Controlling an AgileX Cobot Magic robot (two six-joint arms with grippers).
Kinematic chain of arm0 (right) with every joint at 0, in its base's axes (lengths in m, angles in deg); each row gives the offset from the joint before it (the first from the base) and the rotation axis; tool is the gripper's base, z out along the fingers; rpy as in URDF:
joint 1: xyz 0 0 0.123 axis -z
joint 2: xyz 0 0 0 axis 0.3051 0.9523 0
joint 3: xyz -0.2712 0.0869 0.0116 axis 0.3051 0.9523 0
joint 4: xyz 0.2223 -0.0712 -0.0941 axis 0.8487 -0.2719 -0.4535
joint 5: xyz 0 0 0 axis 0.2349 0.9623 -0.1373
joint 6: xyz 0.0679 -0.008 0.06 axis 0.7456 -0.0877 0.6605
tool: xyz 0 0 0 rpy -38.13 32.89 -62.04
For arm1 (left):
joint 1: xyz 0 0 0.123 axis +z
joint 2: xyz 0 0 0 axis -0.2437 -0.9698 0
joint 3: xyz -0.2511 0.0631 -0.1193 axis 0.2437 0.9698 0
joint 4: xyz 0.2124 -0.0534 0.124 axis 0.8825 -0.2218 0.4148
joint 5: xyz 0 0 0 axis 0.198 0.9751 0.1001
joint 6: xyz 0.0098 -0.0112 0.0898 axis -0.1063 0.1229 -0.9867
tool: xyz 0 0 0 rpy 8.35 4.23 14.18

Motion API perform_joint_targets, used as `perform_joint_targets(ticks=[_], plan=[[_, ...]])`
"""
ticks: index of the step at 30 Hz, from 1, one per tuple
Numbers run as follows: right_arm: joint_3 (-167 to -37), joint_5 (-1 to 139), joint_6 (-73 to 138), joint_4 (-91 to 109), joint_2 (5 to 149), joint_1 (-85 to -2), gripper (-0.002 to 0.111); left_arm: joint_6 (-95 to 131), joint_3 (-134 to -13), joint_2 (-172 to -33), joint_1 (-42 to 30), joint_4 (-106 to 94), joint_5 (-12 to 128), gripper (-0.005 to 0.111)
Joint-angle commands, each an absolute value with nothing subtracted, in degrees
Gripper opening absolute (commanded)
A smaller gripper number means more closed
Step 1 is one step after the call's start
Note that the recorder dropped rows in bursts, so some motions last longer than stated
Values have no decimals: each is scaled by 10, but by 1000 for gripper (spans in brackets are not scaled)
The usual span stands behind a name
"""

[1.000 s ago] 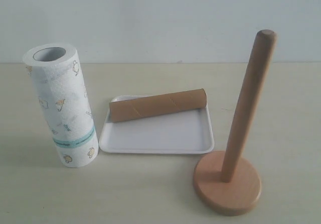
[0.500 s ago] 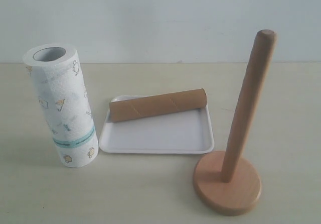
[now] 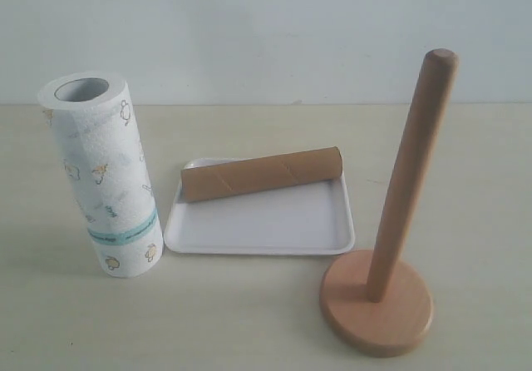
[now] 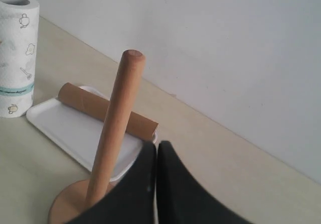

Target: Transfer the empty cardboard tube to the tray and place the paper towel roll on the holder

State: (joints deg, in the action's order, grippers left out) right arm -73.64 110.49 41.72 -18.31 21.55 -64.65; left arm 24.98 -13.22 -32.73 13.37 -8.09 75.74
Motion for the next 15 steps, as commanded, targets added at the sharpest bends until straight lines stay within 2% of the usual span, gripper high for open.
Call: perform_joint_targets(ticks=[1,9,15], plan=[[-734,1106,420,-184,213,-646,0,250,-130,-325,135,-80,756,4],[-734,1108,420,-175,163,-627,0,250,-130,-325,135,-80,756,4],[-734,1092,463,-164,82,-501,0,250,-130,-325,135,-80,756,4]])
